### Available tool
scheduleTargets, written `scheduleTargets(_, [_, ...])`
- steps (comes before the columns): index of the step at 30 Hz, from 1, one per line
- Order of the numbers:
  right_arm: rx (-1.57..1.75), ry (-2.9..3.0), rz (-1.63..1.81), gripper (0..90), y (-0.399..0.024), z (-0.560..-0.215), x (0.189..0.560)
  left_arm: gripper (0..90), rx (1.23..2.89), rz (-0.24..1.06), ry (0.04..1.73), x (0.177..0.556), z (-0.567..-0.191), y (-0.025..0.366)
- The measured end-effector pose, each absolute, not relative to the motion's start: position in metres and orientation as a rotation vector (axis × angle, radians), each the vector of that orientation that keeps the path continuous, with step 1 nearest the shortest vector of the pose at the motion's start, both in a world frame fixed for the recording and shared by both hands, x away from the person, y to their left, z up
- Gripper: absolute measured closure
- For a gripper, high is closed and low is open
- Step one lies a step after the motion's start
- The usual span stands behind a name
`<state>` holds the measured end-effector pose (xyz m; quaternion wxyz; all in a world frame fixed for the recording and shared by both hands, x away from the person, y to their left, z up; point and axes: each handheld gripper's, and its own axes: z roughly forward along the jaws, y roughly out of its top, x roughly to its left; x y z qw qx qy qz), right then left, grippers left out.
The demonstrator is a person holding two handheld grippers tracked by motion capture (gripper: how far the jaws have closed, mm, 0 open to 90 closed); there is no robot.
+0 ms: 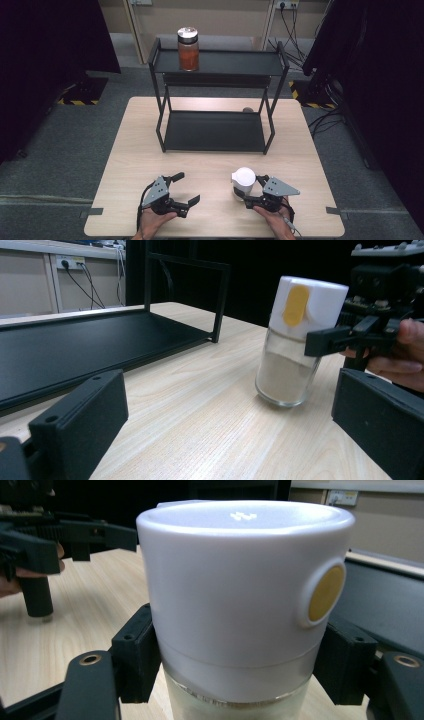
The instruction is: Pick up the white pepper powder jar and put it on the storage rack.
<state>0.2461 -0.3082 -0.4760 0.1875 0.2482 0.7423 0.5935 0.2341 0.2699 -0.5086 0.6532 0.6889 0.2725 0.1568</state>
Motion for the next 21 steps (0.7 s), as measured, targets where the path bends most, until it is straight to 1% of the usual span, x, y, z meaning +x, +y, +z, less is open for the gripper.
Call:
scheduleTargets(14, [0.713,2.049,1.738,30.6,-0.309,-0.455,0.258,1.1,1.562,0.357,0.621,0.234,-0.509,0.270])
scheduleTargets(21, [0.701,2.040,1.760,30.6,-0.307,-0.436,0.266,1.1,1.562,0.358,0.622,0.234,-0.509,0.270])
